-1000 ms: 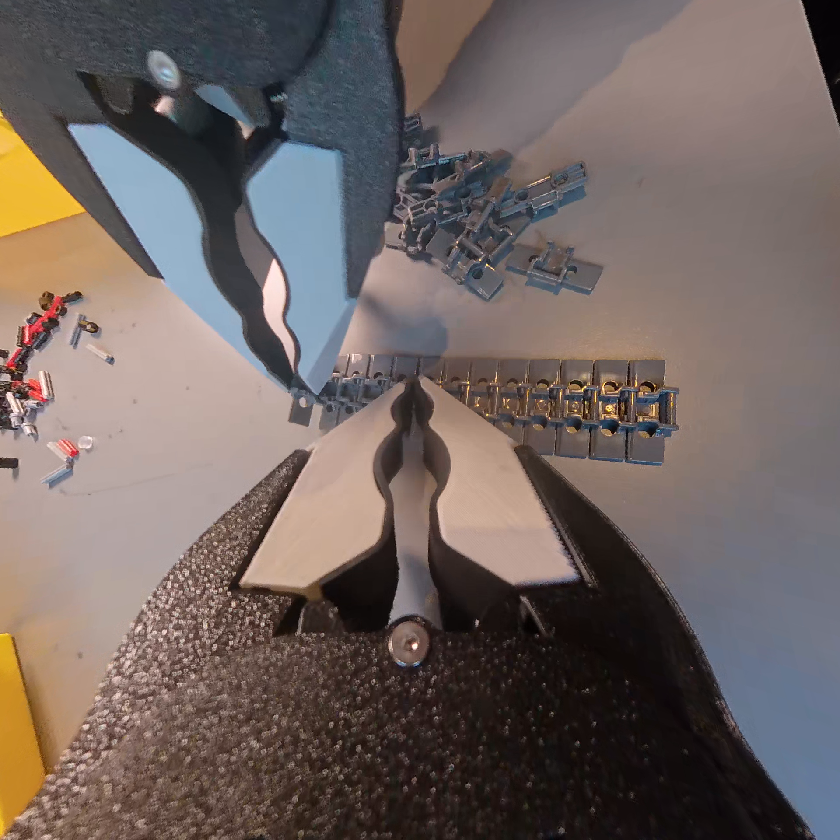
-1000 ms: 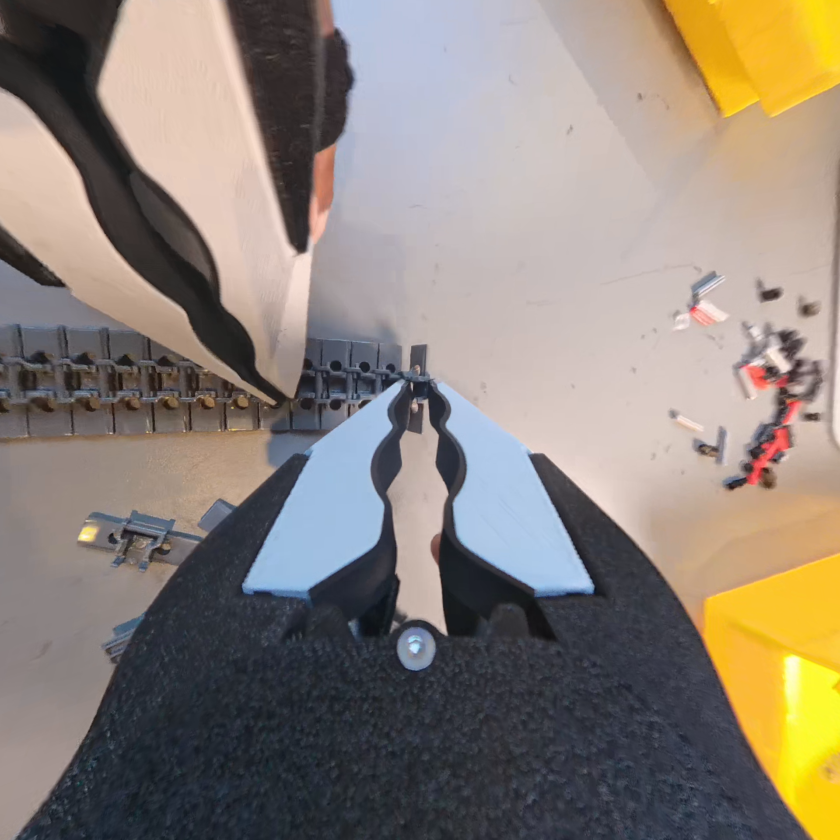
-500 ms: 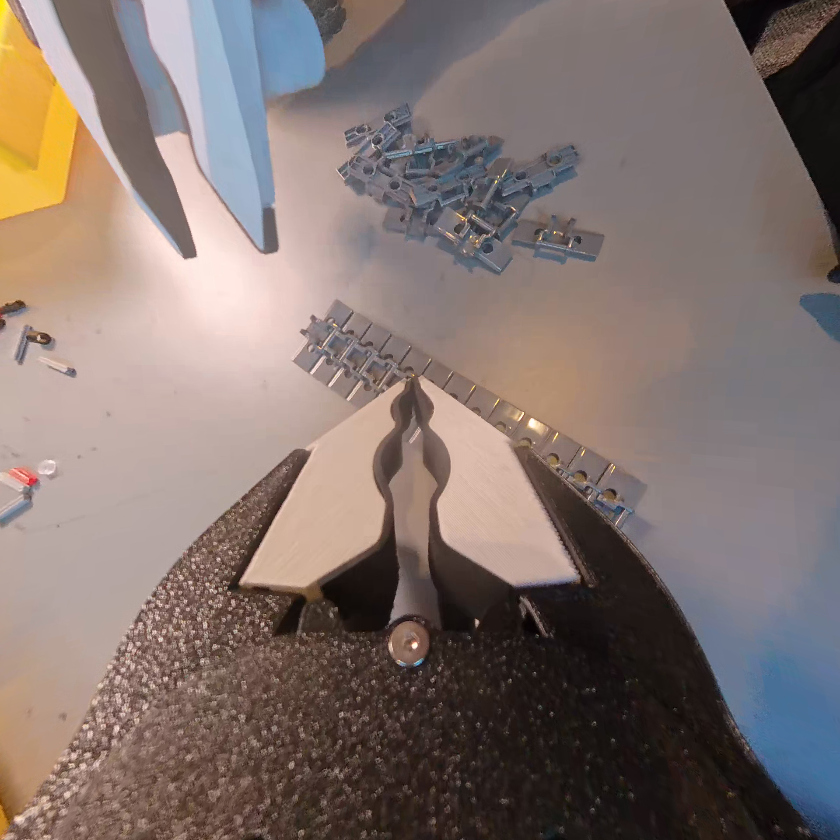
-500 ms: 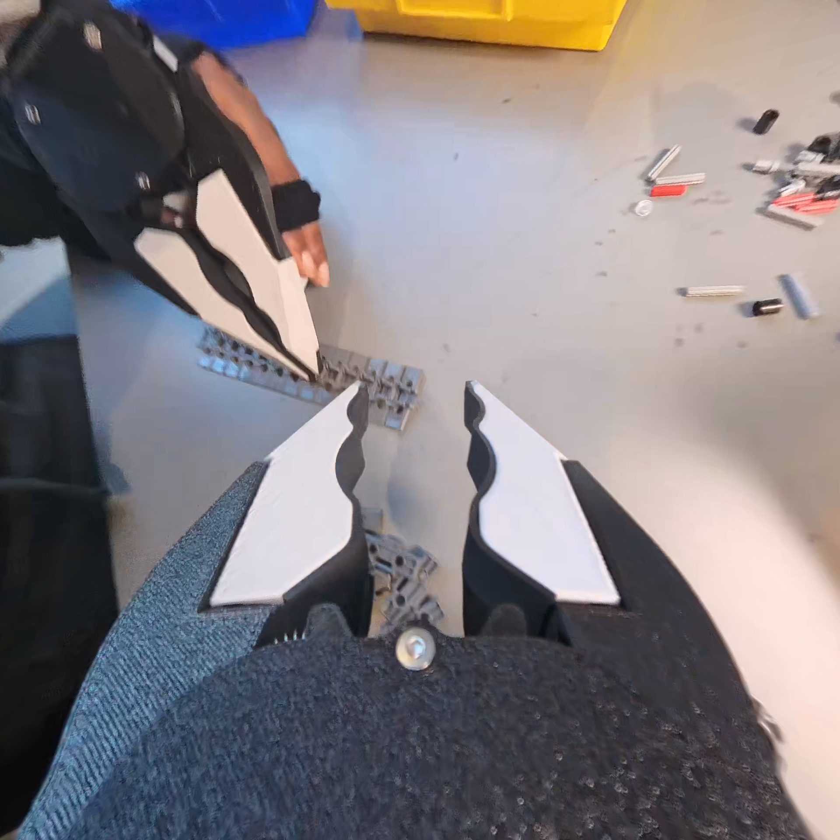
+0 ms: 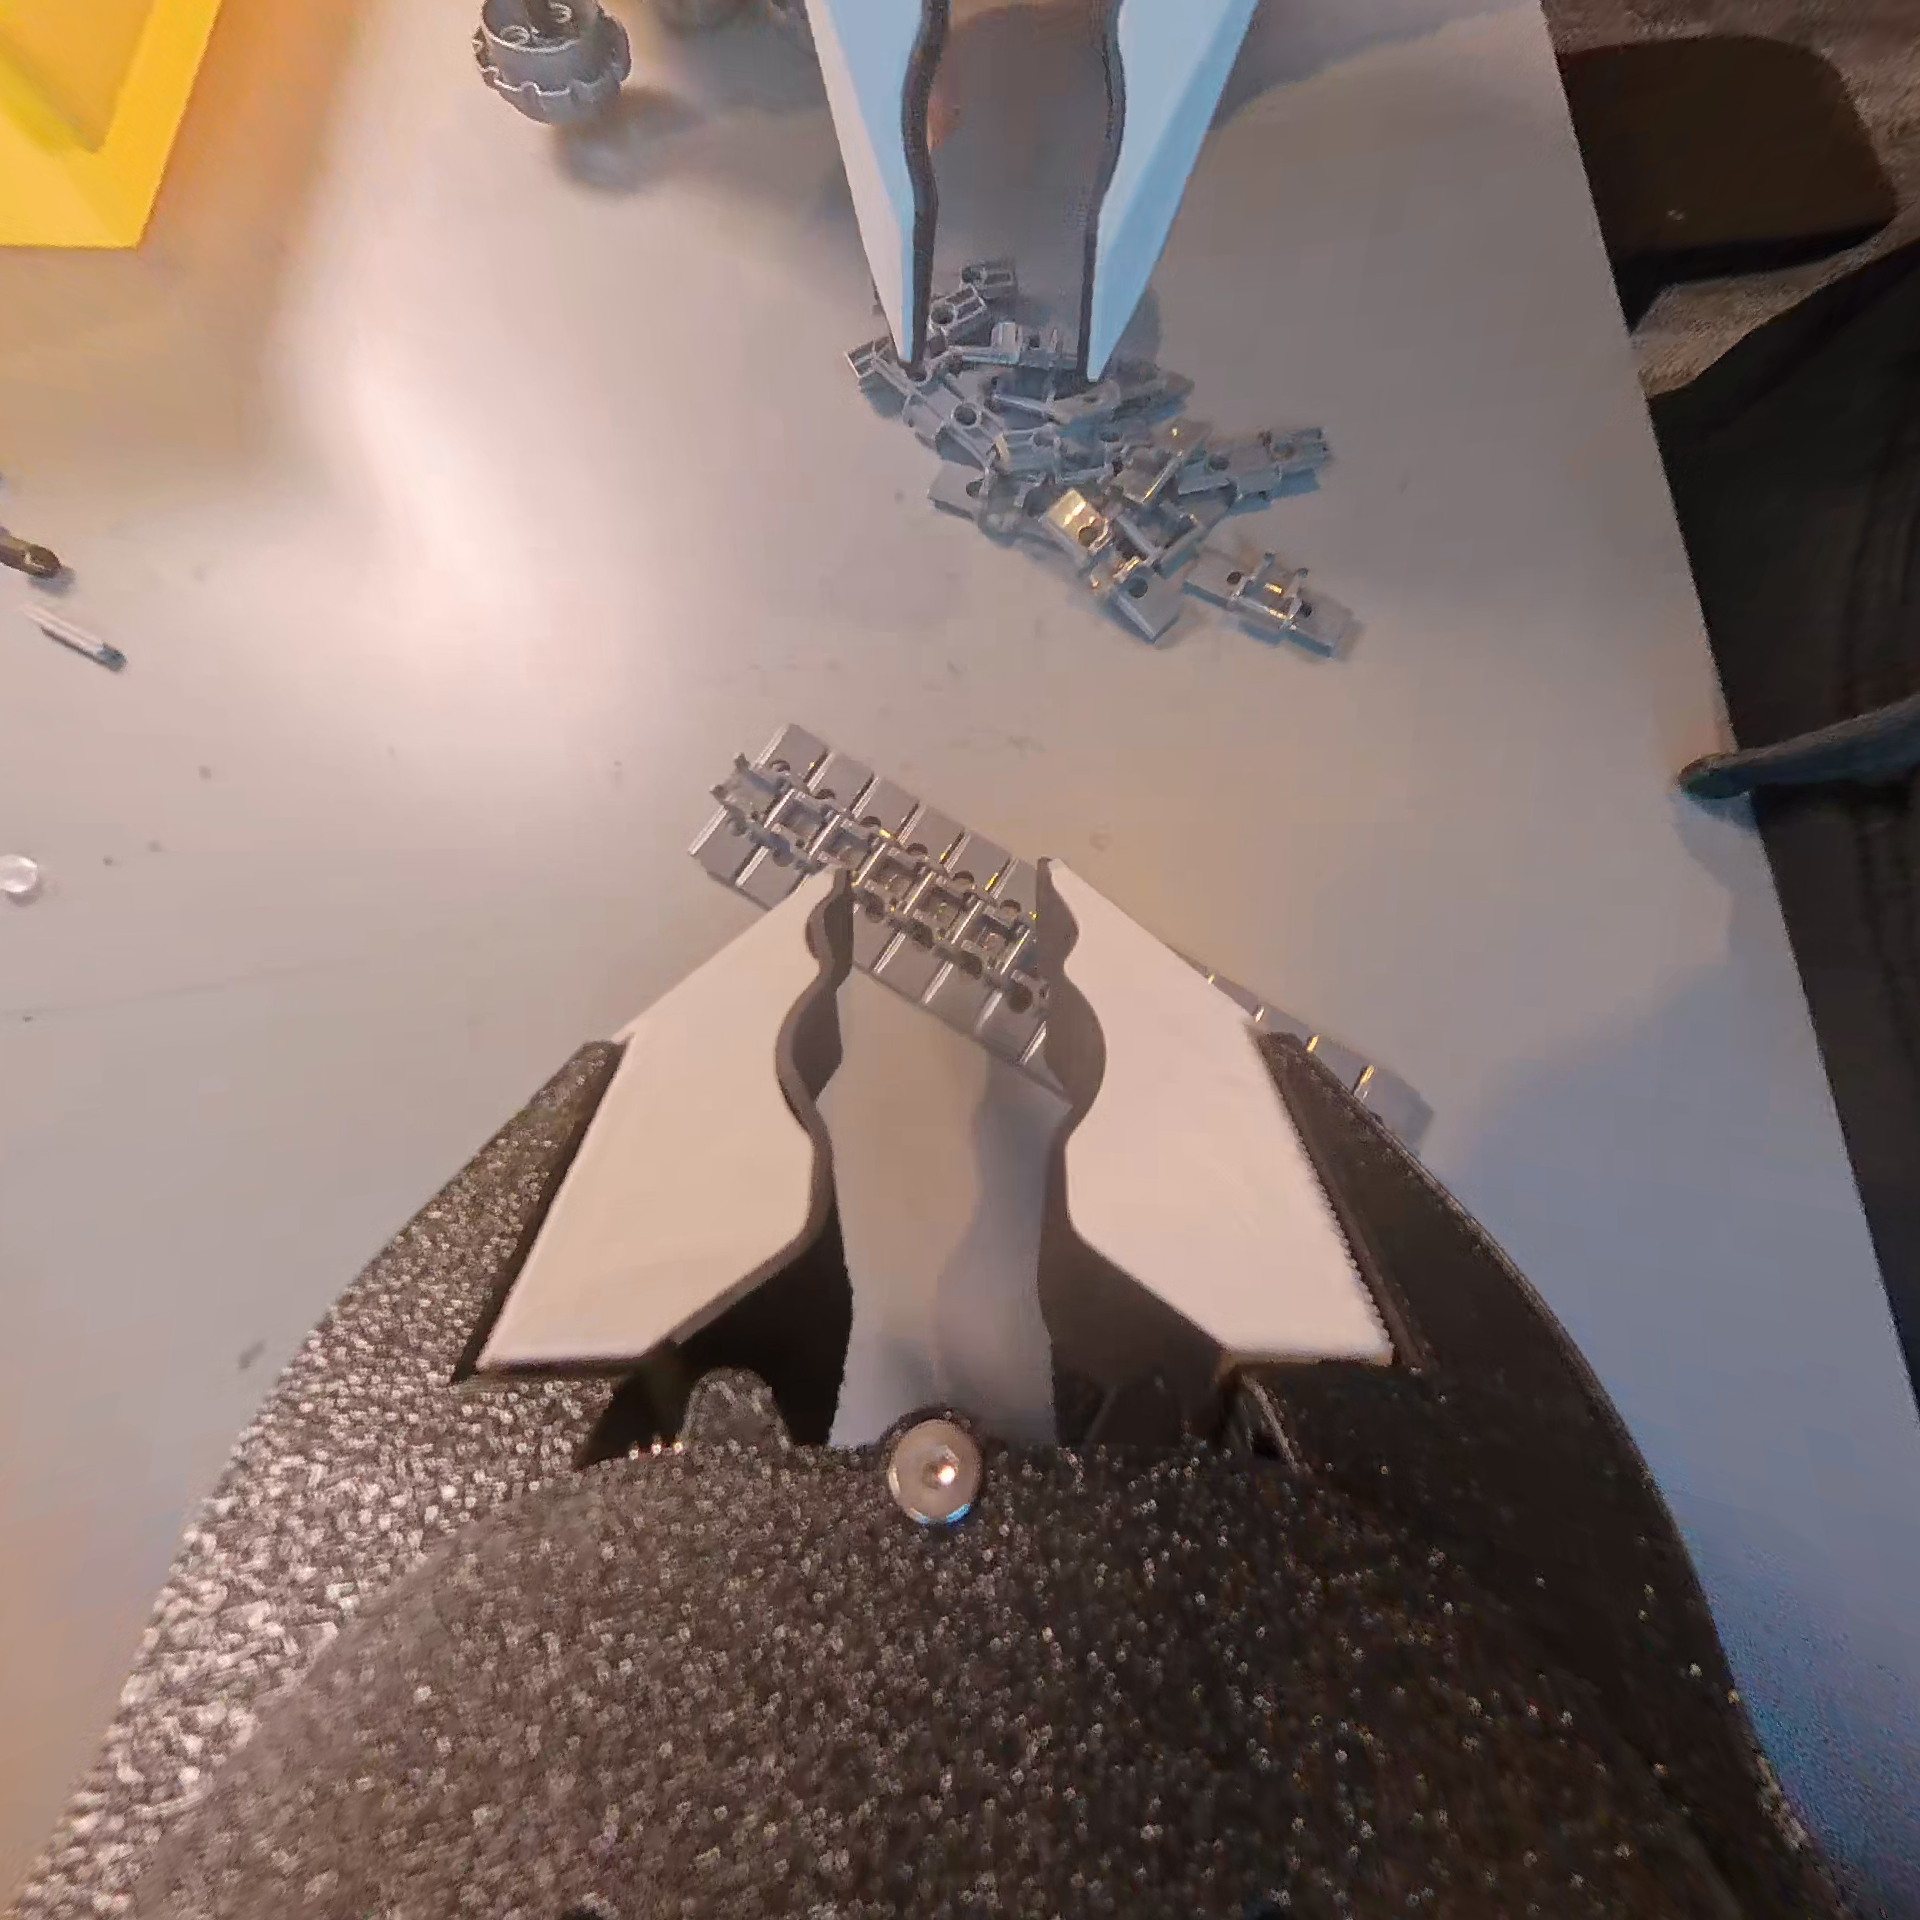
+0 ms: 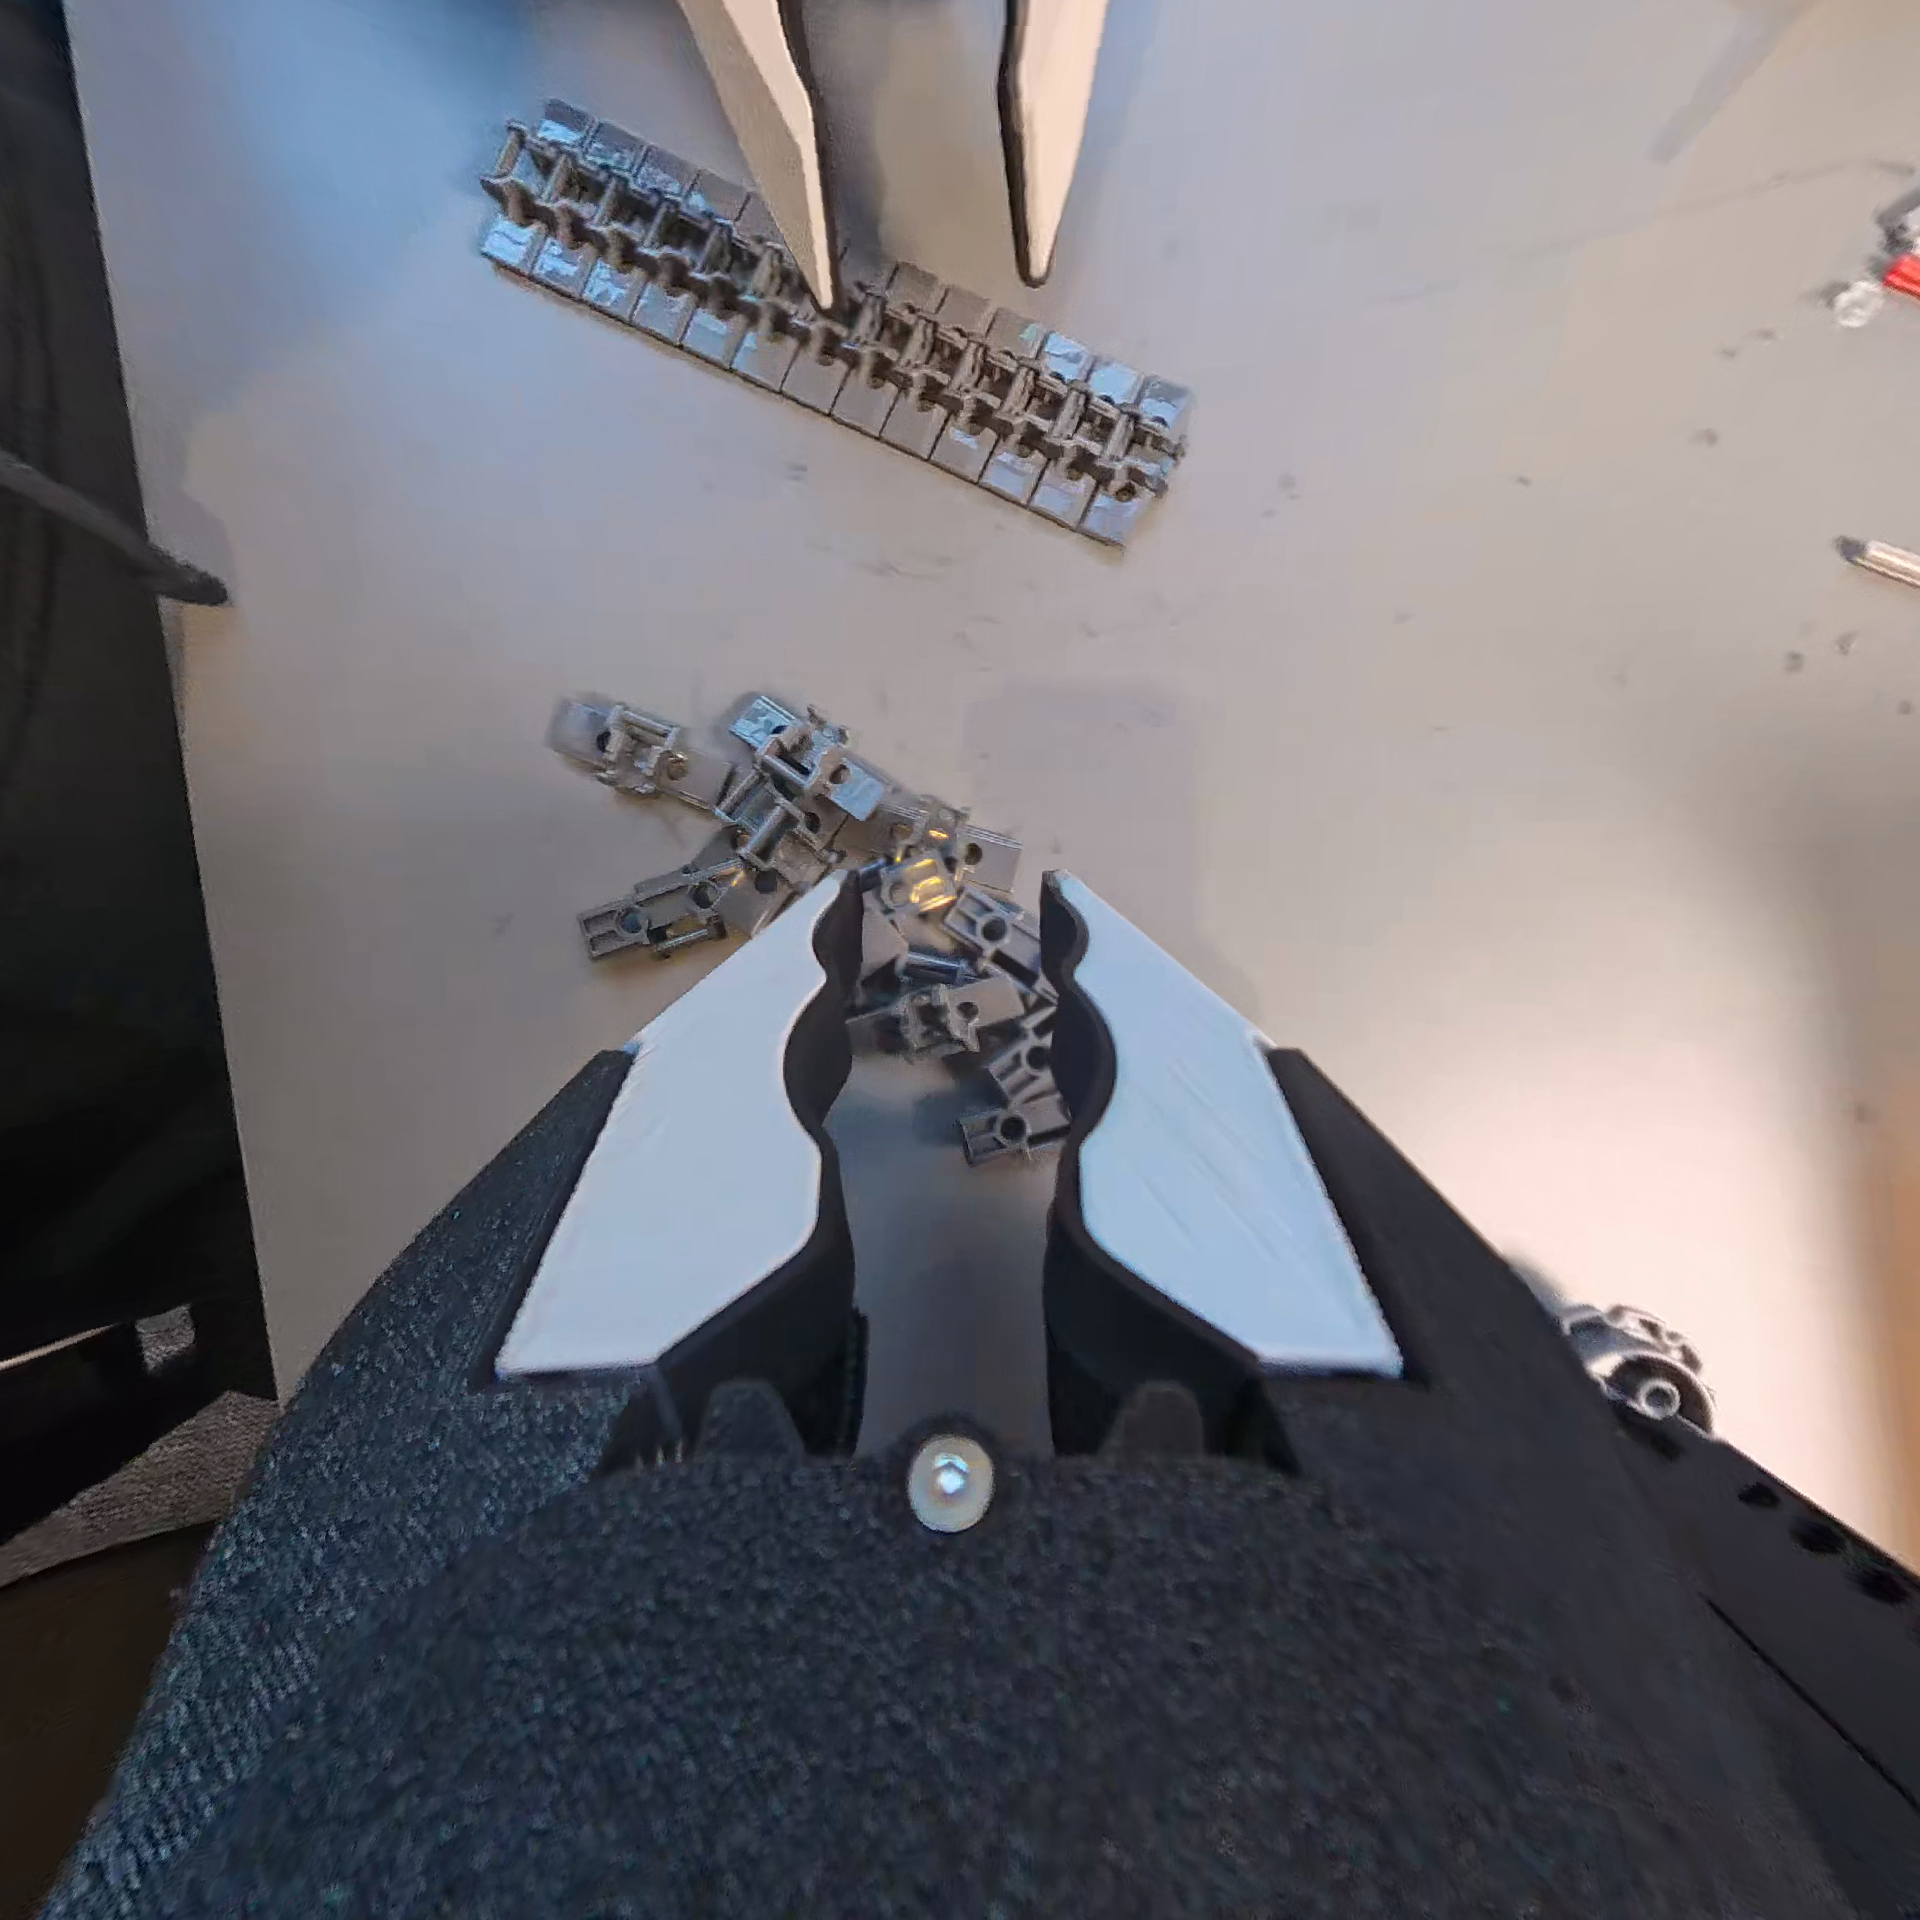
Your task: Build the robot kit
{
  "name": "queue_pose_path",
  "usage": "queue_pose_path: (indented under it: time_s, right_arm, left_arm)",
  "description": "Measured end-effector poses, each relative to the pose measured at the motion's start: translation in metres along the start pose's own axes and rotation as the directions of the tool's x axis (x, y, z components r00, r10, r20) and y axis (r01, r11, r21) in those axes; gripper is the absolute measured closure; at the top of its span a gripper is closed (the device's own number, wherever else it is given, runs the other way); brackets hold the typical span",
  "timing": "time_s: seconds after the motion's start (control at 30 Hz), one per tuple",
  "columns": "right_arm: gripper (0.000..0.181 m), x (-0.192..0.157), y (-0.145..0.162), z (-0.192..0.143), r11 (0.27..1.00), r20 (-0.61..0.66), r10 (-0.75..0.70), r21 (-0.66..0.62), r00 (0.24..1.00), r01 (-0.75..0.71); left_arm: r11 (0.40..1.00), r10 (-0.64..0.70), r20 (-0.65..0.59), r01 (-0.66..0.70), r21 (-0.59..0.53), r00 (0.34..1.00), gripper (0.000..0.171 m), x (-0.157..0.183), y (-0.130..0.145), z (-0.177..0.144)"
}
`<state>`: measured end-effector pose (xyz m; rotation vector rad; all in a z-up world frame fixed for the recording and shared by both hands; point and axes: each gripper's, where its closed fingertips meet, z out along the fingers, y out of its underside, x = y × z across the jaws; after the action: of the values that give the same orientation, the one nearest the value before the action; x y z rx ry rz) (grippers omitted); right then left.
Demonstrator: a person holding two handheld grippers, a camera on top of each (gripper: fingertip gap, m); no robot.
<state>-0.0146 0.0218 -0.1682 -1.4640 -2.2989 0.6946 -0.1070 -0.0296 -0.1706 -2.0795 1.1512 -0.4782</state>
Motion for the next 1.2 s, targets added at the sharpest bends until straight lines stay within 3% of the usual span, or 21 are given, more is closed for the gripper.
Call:
queue_pose_path:
  time_s: [0.2,0.5,0.6,0.8,1.2]
  right_arm:
    - [0.147,-0.002,-0.01,0.005,0.999,0.007,-0.034,0.023,0.999,0.034]
    - [0.148,-0.011,-0.016,0.009,0.997,0.06,-0.051,0.059,0.997,0.047]
    - [0.151,-0.005,-0.021,0.01,0.996,0.022,-0.051,0.078,0.998,0.049]
    - [0.165,0.021,-0.041,0.024,0.993,-0.082,-0.034,0.109,0.996,0.043]
    - [0.164,0.03,-0.039,0.045,0.983,-0.013,-0.178,0.042,0.984,0.178]
  left_arm:
    - [0.997,-0.047,-0.036,0.045,-0.069,0.998,0.135,0.004,0.012,0.008]
    - [0.986,0.102,-0.147,-0.12,-0.116,0.984,0.14,0.002,0.011,0.016]
    - [0.975,0.154,-0.201,-0.181,-0.126,0.967,0.14,0.001,0.009,0.017]
    - [0.964,0.21,-0.281,-0.246,-0.102,0.937,0.141,0.001,0.005,0.021]
    - [0.963,0.237,-0.315,-0.265,-0.048,0.919,0.141,0.004,0.004,0.022]
